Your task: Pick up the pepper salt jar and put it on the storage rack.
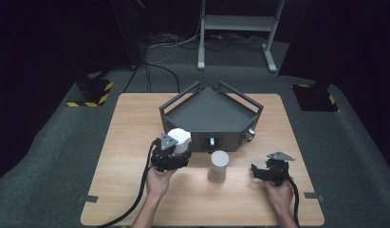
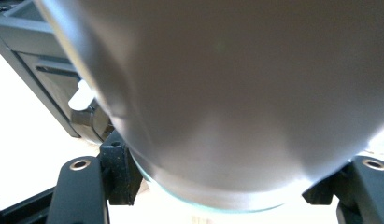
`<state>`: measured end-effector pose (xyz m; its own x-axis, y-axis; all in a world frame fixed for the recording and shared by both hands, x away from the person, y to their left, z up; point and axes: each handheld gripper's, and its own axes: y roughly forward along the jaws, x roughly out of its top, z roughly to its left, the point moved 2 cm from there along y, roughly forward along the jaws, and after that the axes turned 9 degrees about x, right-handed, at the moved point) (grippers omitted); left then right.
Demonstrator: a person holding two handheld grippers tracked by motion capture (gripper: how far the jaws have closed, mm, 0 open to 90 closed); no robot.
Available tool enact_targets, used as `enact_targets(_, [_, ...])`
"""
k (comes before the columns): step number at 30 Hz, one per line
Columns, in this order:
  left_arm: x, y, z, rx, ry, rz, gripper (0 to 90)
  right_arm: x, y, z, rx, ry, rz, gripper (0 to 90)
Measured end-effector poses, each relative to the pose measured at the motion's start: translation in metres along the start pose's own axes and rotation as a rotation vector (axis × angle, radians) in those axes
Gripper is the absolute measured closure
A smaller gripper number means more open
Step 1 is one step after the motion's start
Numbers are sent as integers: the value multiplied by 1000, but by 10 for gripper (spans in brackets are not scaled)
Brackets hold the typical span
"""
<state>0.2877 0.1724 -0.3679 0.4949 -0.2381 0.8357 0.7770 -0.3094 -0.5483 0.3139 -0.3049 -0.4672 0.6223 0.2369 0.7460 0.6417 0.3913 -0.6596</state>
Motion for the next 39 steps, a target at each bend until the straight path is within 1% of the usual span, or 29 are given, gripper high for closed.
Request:
enact_targets(7, [14, -6, 8, -9, -23, -5, 306, 0, 0, 0, -1, 0, 0, 100])
enact_targets(9, [21, -8, 11, -15, -24, -5, 306, 0, 0, 0, -1, 1, 0, 100])
enact_targets(10, [21, -8, 11, -15, -24, -5, 306, 0, 0, 0, -1, 1, 0, 100])
enact_targets(14, [30, -10, 13, -11, -16, -5, 306, 0, 0, 0, -1, 1, 0, 100])
enact_targets(20, [41, -12, 16, -16, -30, -20, 306, 0, 0, 0, -1, 1, 0, 100])
enact_targets(24, [48, -12, 18, -10, -27, -27, 306, 0, 0, 0, 0, 1, 0, 100])
enact_targets(26, [54, -11, 21, -7, -38, -27, 306, 0, 0, 0, 0, 1, 0, 100])
enact_targets(27, [54, -11, 21, -7, -38, -27, 306, 0, 0, 0, 0, 1, 0, 100])
enact_targets(33, [66, -7, 22, 6, -37, -18, 306, 0, 0, 0, 0, 1, 0, 100])
enact_targets(38, [75, 0, 20, 15, -37, -14, 306, 0, 0, 0, 0, 0, 0, 100])
enact_targets(39, [79, 2, 20, 19, -32, -13, 306, 0, 0, 0, 0, 0, 0, 100])
